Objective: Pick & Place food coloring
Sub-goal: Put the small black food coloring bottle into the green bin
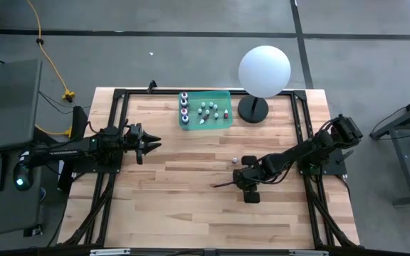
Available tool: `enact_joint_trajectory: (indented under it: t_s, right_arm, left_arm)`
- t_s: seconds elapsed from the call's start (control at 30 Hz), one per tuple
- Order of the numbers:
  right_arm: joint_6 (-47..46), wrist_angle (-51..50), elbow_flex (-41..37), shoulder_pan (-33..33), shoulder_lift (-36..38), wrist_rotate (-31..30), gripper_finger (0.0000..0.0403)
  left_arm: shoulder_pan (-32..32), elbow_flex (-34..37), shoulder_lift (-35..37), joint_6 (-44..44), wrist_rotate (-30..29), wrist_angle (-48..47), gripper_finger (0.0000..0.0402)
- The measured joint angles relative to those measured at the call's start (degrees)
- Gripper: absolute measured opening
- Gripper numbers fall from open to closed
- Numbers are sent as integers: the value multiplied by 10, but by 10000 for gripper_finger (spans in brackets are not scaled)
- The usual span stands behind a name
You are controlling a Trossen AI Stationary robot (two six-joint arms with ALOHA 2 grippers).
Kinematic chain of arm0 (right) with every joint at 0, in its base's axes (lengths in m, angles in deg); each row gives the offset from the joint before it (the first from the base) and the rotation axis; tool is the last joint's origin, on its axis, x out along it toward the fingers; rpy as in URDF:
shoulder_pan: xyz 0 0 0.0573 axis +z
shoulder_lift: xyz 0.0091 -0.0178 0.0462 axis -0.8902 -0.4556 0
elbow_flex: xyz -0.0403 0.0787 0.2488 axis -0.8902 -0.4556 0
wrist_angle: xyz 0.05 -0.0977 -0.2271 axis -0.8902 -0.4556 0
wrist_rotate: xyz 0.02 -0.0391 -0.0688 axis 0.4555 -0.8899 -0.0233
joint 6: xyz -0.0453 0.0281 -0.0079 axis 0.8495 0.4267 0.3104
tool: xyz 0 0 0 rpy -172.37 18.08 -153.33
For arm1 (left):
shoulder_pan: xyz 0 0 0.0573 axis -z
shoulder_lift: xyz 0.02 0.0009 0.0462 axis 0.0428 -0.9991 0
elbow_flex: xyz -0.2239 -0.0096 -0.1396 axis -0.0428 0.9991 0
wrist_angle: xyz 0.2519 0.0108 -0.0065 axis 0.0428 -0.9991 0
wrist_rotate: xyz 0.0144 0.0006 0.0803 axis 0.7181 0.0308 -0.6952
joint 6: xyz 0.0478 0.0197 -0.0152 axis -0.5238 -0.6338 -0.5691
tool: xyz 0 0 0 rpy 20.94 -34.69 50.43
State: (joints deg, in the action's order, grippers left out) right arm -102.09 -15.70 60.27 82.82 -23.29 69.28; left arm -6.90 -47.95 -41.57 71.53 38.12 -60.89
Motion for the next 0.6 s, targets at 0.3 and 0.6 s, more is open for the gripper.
enact_joint_trajectory:
  t_s: [0.3,0.6]
  right_arm:
    - [-7,1,0,0,1,2,50]
    - [-56,-2,3,0,10,20,59]
  left_arm:
    - [0,0,0,0,0,0,127]
    - [0,0,0,0,0,0,127]
